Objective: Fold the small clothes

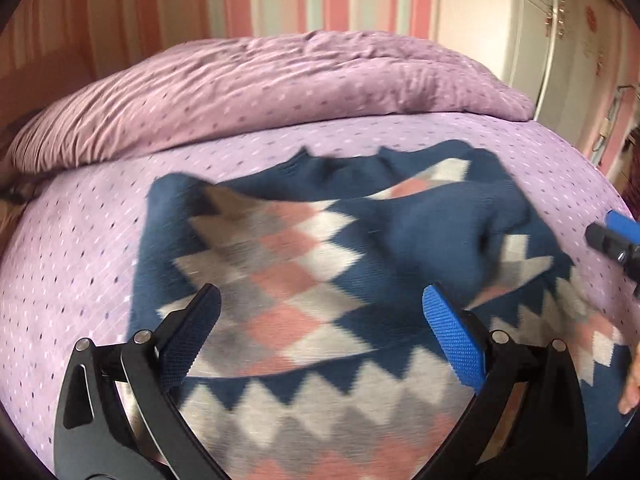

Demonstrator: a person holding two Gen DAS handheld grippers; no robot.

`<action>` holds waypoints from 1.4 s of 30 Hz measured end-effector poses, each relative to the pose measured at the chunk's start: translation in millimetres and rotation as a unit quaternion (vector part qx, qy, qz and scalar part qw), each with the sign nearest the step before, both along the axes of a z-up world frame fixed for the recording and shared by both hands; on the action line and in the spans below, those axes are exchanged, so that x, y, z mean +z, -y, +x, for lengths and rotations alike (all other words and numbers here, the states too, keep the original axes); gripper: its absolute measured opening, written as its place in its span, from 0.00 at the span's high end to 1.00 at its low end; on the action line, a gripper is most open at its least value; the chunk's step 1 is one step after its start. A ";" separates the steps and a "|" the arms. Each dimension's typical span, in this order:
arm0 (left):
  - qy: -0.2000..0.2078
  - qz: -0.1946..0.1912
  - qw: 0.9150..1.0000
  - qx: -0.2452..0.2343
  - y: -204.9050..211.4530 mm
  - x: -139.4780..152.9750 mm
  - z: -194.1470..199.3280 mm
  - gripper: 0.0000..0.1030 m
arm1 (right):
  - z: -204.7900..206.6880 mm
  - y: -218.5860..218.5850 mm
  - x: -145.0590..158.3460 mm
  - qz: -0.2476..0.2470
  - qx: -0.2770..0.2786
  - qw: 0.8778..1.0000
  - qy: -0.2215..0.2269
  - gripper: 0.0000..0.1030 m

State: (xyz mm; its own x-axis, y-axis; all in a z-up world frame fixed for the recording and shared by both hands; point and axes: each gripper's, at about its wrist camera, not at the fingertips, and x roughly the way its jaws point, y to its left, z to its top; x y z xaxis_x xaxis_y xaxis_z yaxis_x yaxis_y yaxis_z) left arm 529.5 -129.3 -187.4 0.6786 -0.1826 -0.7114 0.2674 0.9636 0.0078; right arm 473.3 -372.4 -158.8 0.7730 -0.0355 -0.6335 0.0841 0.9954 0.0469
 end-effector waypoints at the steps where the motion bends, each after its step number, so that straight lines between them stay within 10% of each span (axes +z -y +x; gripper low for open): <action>1: 0.001 0.005 1.000 0.006 -7.2 -2.4 2.7 0.03 | 7.9 -5.5 -6.2 -0.001 0.012 1.000 -0.006 0.16; 16: -0.014 0.021 0.999 0.026 -39.6 -44.4 23.2 0.03 | 75.9 8.9 -60.6 0.062 0.037 0.995 -0.065 0.73; 32: -0.012 0.015 1.000 0.024 -33.0 -44.4 27.3 0.03 | 80.2 11.6 -38.7 0.044 0.037 0.997 -0.042 0.61; 38: -0.014 0.027 0.999 0.023 -30.8 -47.8 29.5 0.03 | 82.0 -2.2 -33.2 0.026 0.071 0.997 -0.033 0.92; 42: -0.015 0.025 0.999 0.024 -30.7 -48.9 29.3 0.03 | 76.8 -2.9 -13.7 0.022 0.086 0.996 -0.014 0.95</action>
